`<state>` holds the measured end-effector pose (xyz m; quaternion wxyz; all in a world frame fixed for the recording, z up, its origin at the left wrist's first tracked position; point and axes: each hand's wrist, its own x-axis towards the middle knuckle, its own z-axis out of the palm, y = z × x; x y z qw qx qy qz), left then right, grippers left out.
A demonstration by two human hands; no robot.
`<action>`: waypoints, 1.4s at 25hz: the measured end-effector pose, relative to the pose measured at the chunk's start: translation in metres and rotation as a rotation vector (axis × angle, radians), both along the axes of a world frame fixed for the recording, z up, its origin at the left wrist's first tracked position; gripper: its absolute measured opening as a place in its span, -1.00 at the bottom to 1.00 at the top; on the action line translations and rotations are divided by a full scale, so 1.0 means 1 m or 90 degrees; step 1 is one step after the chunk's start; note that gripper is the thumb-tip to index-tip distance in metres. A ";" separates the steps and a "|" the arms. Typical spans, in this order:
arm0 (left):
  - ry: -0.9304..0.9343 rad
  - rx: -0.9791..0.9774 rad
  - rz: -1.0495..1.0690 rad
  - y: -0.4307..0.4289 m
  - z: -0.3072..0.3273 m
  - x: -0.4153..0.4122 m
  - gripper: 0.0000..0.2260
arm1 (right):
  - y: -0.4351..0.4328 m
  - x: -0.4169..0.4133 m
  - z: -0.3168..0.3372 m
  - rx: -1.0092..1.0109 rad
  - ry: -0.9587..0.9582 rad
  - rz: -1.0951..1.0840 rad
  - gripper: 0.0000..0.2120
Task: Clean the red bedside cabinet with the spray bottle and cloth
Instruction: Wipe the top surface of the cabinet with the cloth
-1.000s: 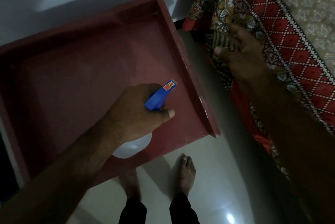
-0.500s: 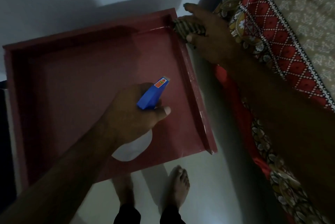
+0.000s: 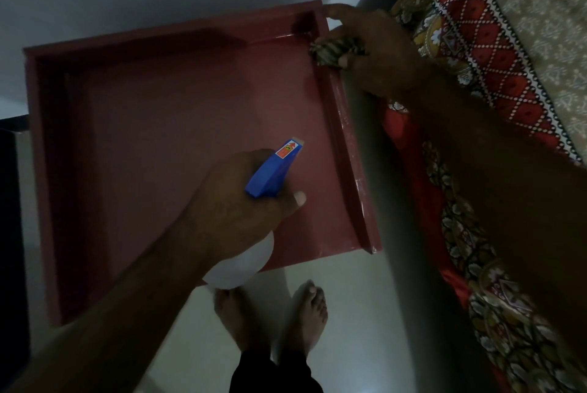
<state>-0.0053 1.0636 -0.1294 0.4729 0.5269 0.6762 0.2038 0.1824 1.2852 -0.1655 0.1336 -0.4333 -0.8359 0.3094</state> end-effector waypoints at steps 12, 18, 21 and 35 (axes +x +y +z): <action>-0.028 0.044 -0.009 -0.007 0.005 -0.015 -0.71 | -0.033 0.007 -0.007 -0.023 0.061 -0.088 -0.41; -0.034 0.057 -0.012 -0.002 0.006 -0.019 -0.78 | -0.072 0.024 -0.008 -0.011 0.038 -0.130 -0.41; -0.028 0.057 -0.002 -0.003 0.002 -0.018 -0.82 | -0.068 0.019 -0.006 0.028 0.031 -0.141 -0.43; -0.039 0.050 0.005 -0.015 -0.001 -0.013 -0.74 | -0.088 0.020 -0.005 -0.013 0.035 -0.169 -0.43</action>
